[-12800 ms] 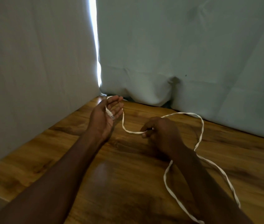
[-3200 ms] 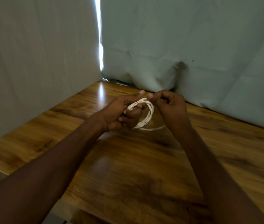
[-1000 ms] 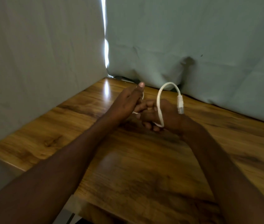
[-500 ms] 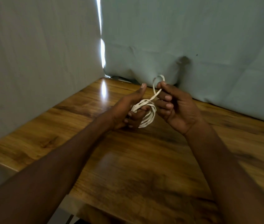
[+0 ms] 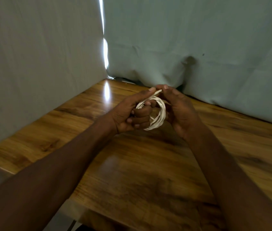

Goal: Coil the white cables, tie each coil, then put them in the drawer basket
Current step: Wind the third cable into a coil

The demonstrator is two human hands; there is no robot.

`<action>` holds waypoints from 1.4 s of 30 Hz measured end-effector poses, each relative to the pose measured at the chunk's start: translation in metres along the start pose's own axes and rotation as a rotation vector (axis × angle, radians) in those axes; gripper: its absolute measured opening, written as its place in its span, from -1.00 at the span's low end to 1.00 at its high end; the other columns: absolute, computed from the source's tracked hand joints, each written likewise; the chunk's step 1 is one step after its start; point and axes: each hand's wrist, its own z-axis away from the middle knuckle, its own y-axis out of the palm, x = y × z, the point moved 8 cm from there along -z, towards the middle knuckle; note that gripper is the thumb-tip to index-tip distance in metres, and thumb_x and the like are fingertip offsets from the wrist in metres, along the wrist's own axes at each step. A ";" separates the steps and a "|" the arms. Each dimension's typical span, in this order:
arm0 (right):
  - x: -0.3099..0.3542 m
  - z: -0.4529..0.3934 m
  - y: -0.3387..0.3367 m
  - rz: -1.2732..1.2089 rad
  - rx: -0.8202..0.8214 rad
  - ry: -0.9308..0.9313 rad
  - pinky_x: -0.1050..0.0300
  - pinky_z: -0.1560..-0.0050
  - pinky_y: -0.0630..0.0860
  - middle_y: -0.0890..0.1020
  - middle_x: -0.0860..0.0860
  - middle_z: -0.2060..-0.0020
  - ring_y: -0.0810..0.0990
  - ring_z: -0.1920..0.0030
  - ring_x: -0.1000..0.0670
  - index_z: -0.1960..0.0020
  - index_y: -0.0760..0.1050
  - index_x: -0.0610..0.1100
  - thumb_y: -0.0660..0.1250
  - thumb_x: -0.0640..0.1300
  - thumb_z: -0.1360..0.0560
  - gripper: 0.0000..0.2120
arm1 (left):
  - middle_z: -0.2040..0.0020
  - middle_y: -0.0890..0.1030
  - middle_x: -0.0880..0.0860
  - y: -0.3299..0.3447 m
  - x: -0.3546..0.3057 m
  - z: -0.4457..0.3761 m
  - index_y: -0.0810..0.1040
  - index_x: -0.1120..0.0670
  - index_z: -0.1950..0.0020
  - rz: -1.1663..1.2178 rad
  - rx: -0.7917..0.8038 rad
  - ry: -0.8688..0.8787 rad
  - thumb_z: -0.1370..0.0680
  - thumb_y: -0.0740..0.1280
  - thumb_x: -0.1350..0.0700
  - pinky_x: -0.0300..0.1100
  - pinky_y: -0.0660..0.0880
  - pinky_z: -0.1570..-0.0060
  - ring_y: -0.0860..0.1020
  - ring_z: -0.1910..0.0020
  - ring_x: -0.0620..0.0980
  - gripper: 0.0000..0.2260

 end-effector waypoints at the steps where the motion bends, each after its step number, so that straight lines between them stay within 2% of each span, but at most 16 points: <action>1: 0.005 0.000 -0.003 0.122 0.002 -0.061 0.08 0.18 0.62 0.74 -0.06 0.04 0.70 0.09 -0.03 -0.20 0.65 -0.08 0.34 0.01 -0.65 -0.77 | 0.61 0.17 -0.07 -0.001 -0.001 0.000 0.35 0.09 0.19 -0.029 0.003 0.010 -0.71 0.12 -0.05 -0.26 0.08 0.58 0.13 0.71 -0.13 -0.67; 3: 0.018 0.000 -0.010 0.387 -0.046 -0.243 0.12 0.19 0.58 0.73 -0.06 0.08 0.67 0.13 0.04 -0.09 0.70 -0.04 0.37 0.04 -0.63 -0.80 | 0.57 0.12 -0.01 -0.002 -0.002 0.002 0.38 0.12 0.18 -0.154 -0.007 0.013 -0.73 0.12 0.02 -0.26 0.13 0.56 0.10 0.69 -0.09 -0.68; 5: 0.031 0.000 -0.020 0.635 -0.155 -0.438 0.24 0.07 0.51 0.67 -0.04 0.15 0.59 0.16 0.20 0.13 0.66 0.07 0.39 0.07 -0.61 -0.82 | 0.52 0.09 0.04 -0.001 0.001 0.002 0.38 0.11 0.18 -0.269 -0.015 -0.010 -0.72 0.15 0.03 -0.26 0.20 0.53 0.10 0.66 -0.08 -0.70; 7: 0.041 0.005 -0.020 0.795 -0.226 -0.551 0.42 0.13 0.36 0.57 0.03 0.20 0.53 0.19 0.27 0.25 0.54 0.14 0.37 0.08 -0.62 -0.74 | 0.51 0.10 0.04 0.002 0.006 0.002 0.35 0.08 0.17 -0.263 0.012 -0.053 -0.71 0.13 0.01 -0.24 0.23 0.51 0.13 0.65 -0.07 -0.72; 9: 0.043 0.007 -0.017 0.831 -0.215 -0.587 0.43 0.22 0.32 0.55 0.11 0.31 0.53 0.26 0.26 0.26 0.53 0.08 0.34 0.07 -0.64 -0.70 | 0.52 0.11 0.02 0.006 0.010 0.001 0.34 0.09 0.16 -0.181 0.060 -0.097 -0.70 0.03 0.00 -0.23 0.24 0.50 0.13 0.64 -0.05 -0.71; 12: 0.031 0.005 -0.009 0.741 -0.116 -0.519 0.16 0.31 0.42 0.53 0.03 0.46 0.47 0.41 0.18 0.31 0.50 -0.06 0.31 0.03 -0.67 -0.61 | 0.52 0.12 0.01 0.006 0.010 -0.001 0.34 0.11 0.17 -0.053 0.088 -0.105 -0.65 -0.05 0.01 -0.20 0.21 0.50 0.09 0.63 -0.01 -0.68; 15: 0.015 -0.003 -0.009 0.511 -0.075 -0.373 -0.06 0.42 0.46 0.54 -0.31 0.41 0.50 0.41 -0.10 0.21 0.55 -0.30 0.30 0.06 -0.67 -0.53 | 0.52 0.12 -0.03 0.000 0.005 -0.003 0.36 0.08 0.16 0.005 0.047 -0.063 -0.72 -0.04 -0.03 -0.21 0.24 0.51 0.08 0.62 -0.06 -0.65; 16: 0.013 -0.006 -0.013 0.504 -0.114 -0.353 -0.06 0.39 0.45 0.53 -0.27 0.43 0.48 0.42 -0.10 0.23 0.54 -0.28 0.30 0.11 -0.66 -0.50 | 0.51 0.12 -0.04 -0.001 0.004 -0.004 0.36 0.08 0.15 0.017 0.036 -0.055 -0.73 -0.02 -0.04 -0.21 0.23 0.51 0.08 0.62 -0.06 -0.64; 18: 0.015 -0.009 -0.022 0.580 -0.223 -0.356 -0.03 0.30 0.44 0.51 -0.02 0.50 0.47 0.43 -0.02 0.33 0.50 -0.12 0.27 0.18 -0.64 -0.51 | 0.51 0.12 -0.04 -0.004 0.004 -0.006 0.36 0.08 0.15 0.025 0.023 -0.047 -0.73 -0.01 -0.07 -0.18 0.17 0.49 0.08 0.61 -0.07 -0.64; 20: 0.017 -0.009 -0.029 0.609 -0.295 -0.363 0.03 0.29 0.45 0.53 0.08 0.51 0.48 0.44 0.04 0.35 0.48 -0.04 0.24 0.17 -0.66 -0.53 | 0.51 0.12 -0.04 -0.005 0.006 -0.009 0.36 0.08 0.14 0.017 0.021 -0.060 -0.73 -0.01 -0.09 -0.16 0.12 0.47 0.08 0.61 -0.08 -0.63; 26: 0.012 -0.007 -0.030 0.489 -0.298 -0.355 0.01 0.30 0.43 0.59 -0.02 0.43 0.51 0.44 -0.02 0.30 0.50 -0.04 0.22 0.23 -0.63 -0.54 | 0.52 0.24 -0.06 -0.005 0.011 -0.011 0.38 0.09 0.13 -0.014 0.027 -0.079 -0.75 -0.02 -0.06 -0.22 0.27 0.48 0.18 0.62 -0.10 -0.63; 29: 0.016 -0.006 -0.029 0.410 -0.292 -0.375 0.04 0.27 0.40 0.63 -0.05 0.37 0.50 0.43 -0.03 0.28 0.52 -0.01 0.22 0.21 -0.64 -0.57 | 0.51 0.21 -0.05 -0.005 0.008 -0.010 0.36 0.08 0.13 -0.055 0.021 -0.081 -0.75 0.00 -0.05 -0.21 0.29 0.47 0.19 0.62 -0.11 -0.64; 34: 0.003 -0.007 -0.029 0.516 -0.287 -0.294 -0.10 0.25 0.55 0.63 -0.06 0.41 0.59 0.36 -0.08 0.30 0.55 -0.05 0.22 0.19 -0.66 -0.54 | 0.48 0.12 -0.05 -0.001 0.011 -0.007 0.35 0.07 0.13 -0.060 0.042 -0.099 -0.74 0.01 -0.06 -0.23 0.24 0.51 0.08 0.60 -0.10 -0.66; 37: -0.008 -0.006 -0.017 0.278 -0.199 -0.107 0.02 0.27 0.59 0.70 -0.18 0.20 0.68 0.27 -0.09 0.03 0.62 -0.22 0.19 0.12 -0.71 -0.55 | 0.51 0.11 -0.07 -0.006 0.004 -0.008 0.34 0.04 0.15 0.009 -0.002 -0.038 -0.73 0.01 -0.06 -0.23 0.19 0.53 0.07 0.62 -0.12 -0.67; 39: -0.017 -0.004 0.000 0.145 -0.050 0.040 0.05 0.17 0.65 0.74 -0.18 0.05 0.73 0.13 -0.10 -0.16 0.63 -0.25 0.21 0.14 -0.69 -0.54 | 0.55 0.14 -0.08 -0.015 -0.005 -0.009 0.33 0.05 0.16 0.102 -0.040 0.031 -0.74 0.01 -0.03 -0.23 0.16 0.55 0.14 0.67 -0.15 -0.67; 42: -0.019 0.002 0.021 -0.059 0.137 0.102 0.02 0.06 0.64 0.70 -0.11 0.21 0.69 0.21 -0.04 -0.16 0.64 -0.19 0.29 0.09 -0.65 -0.64 | 0.57 0.13 -0.08 -0.023 -0.013 -0.008 0.31 0.05 0.17 0.218 -0.076 0.099 -0.73 0.03 -0.02 -0.25 0.20 0.60 0.18 0.71 -0.15 -0.68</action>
